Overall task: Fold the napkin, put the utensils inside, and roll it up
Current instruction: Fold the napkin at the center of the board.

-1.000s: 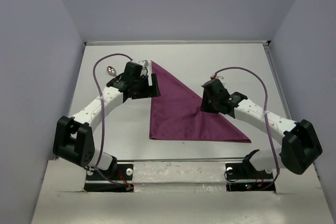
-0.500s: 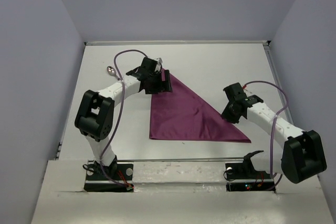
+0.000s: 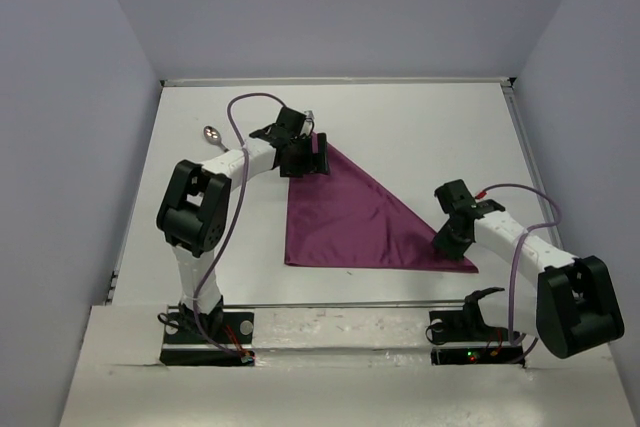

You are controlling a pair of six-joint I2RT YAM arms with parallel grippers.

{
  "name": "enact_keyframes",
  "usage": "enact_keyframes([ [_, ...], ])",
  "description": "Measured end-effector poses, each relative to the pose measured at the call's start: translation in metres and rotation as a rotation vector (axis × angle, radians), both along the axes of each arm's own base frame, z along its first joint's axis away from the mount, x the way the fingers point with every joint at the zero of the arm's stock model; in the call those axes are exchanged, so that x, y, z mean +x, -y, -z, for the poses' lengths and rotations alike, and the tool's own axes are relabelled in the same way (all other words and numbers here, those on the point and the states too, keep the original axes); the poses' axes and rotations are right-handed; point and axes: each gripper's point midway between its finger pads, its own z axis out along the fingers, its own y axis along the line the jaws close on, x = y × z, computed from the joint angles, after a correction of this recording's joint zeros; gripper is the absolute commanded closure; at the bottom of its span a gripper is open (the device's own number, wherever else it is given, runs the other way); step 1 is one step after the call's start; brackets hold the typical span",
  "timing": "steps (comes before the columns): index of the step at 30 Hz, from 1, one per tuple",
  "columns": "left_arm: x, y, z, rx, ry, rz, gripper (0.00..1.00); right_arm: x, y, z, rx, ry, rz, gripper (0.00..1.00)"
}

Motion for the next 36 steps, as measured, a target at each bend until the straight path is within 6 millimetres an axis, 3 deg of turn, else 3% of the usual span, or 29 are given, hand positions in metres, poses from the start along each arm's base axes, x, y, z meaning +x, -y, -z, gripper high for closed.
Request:
enact_keyframes([
  [6,0.002,-0.007,0.010,0.028,-0.012,-0.010,0.07,0.001,-0.001,0.000,0.004,0.002,-0.007,0.65],
  [13,0.018,-0.043,0.024,0.059,-0.034,-0.099,0.07,0.009,-0.008,0.003,0.016,-0.025,-0.076,0.65],
  [18,0.023,-0.064,0.029,0.069,-0.035,-0.162,0.07,0.032,-0.016,0.001,0.020,-0.011,-0.137,0.65],
  [23,0.018,-0.069,0.029,0.076,-0.028,-0.179,0.07,0.053,-0.020,0.000,0.012,0.023,-0.187,0.64],
  [27,0.012,-0.073,0.029,0.084,-0.038,-0.185,0.07,0.058,-0.021,-0.003,0.009,0.041,-0.209,0.62],
  [32,0.007,-0.076,0.014,0.095,-0.039,-0.190,0.07,0.063,-0.020,-0.016,0.004,0.094,-0.207,0.61],
  [36,0.023,-0.069,-0.019,0.067,0.028,-0.185,0.08,0.074,-0.011,-0.043,-0.039,0.182,-0.178,0.61],
])
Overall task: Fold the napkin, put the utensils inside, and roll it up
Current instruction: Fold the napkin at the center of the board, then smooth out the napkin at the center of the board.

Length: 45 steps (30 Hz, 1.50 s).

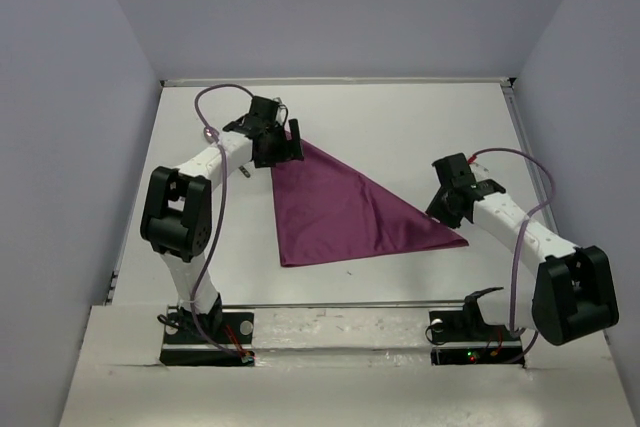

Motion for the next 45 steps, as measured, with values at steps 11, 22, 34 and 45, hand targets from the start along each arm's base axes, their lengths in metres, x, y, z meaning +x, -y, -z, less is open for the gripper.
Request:
enact_keyframes([
  [11,0.014,0.020,-0.021,-0.035,0.052,0.043,0.09,-0.021,0.035,0.017,-0.058,-0.062,0.150,0.62],
  [22,0.011,0.022,-0.008,-0.033,0.014,0.054,0.09,-0.042,0.037,0.039,-0.062,-0.130,0.179,0.63],
  [34,0.049,0.034,-0.032,-0.055,0.084,0.035,0.09,-0.006,0.013,-0.009,0.066,0.025,0.105,0.64],
  [45,0.103,0.013,0.011,0.009,0.068,-0.056,0.09,0.049,-0.064,-0.022,0.225,0.076,-0.103,0.61],
])
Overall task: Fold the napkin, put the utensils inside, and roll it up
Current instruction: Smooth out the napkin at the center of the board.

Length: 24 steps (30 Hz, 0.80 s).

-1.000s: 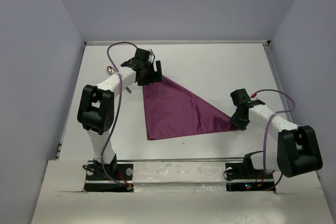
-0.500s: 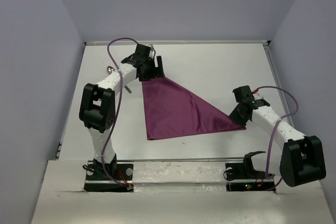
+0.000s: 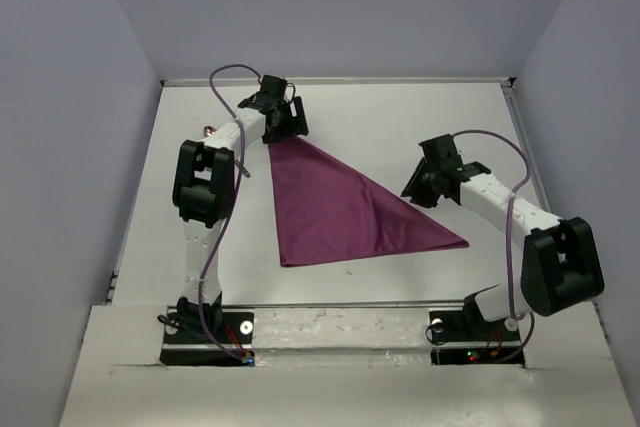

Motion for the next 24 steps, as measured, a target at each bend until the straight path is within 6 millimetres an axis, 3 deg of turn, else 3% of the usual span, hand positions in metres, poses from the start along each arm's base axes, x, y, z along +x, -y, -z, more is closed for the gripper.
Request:
enact_keyframes([
  [5,0.005,-0.017,0.014,0.031,-0.017,-0.037,0.10,0.022,-0.027,0.000,0.059,0.024,-0.055,0.61],
  [13,0.017,-0.012,0.007,0.027,0.022,-0.029,0.09,0.050,-0.039,0.023,0.062,-0.002,-0.054,0.60],
  [20,0.027,-0.005,0.029,0.021,0.022,-0.013,0.10,0.050,-0.032,0.036,0.021,-0.011,-0.037,0.59],
  [24,0.034,0.000,0.029,0.017,0.047,-0.007,0.10,0.035,-0.018,0.057,-0.028,-0.041,-0.011,0.59],
])
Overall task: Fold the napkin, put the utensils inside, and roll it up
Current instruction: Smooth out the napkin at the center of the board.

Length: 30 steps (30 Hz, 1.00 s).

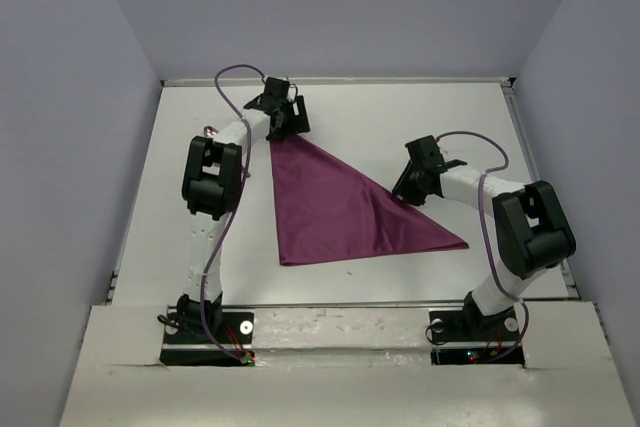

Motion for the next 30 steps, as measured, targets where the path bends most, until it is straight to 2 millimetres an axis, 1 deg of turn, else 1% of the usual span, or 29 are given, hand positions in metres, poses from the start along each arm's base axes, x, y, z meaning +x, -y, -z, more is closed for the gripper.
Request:
enact_keyframes([
  [1,0.001,0.001,0.001,0.004,0.003,0.002,0.10,0.000,0.001,-0.002,-0.005,0.014,-0.001,0.60],
  [3,0.002,0.002,0.001,0.001,0.010,0.003,0.10,-0.001,0.005,0.000,-0.018,0.016,0.009,0.60],
  [7,0.002,0.001,0.001,0.011,0.013,-0.002,0.10,0.000,0.007,-0.001,-0.024,0.025,0.010,0.60],
  [11,0.002,0.000,0.002,0.016,0.014,-0.006,0.10,-0.003,0.010,-0.005,-0.044,0.028,-0.006,0.60],
  [14,0.000,-0.002,0.001,0.023,0.014,-0.009,0.10,-0.004,0.012,-0.022,-0.050,0.062,-0.021,0.60],
  [16,-0.004,-0.004,-0.002,0.027,0.010,-0.012,0.10,-0.002,0.011,-0.037,-0.045,0.097,-0.030,0.59],
  [19,-0.007,-0.009,-0.013,0.038,0.025,-0.025,0.10,0.006,0.003,-0.062,-0.031,0.161,-0.055,0.58],
  [21,-0.005,-0.012,-0.022,0.047,0.045,-0.040,0.10,0.008,-0.004,-0.068,-0.024,0.177,-0.073,0.58],
  [23,-0.003,-0.014,-0.029,0.051,0.062,-0.050,0.10,0.005,-0.009,-0.066,-0.022,0.170,-0.089,0.57],
  [25,-0.001,-0.016,-0.032,0.055,0.072,-0.058,0.10,0.001,-0.012,-0.063,-0.022,0.158,-0.100,0.57],
  [30,0.002,-0.017,-0.033,0.057,0.079,-0.062,0.10,-0.013,-0.008,-0.046,-0.035,0.108,-0.108,0.57],
])
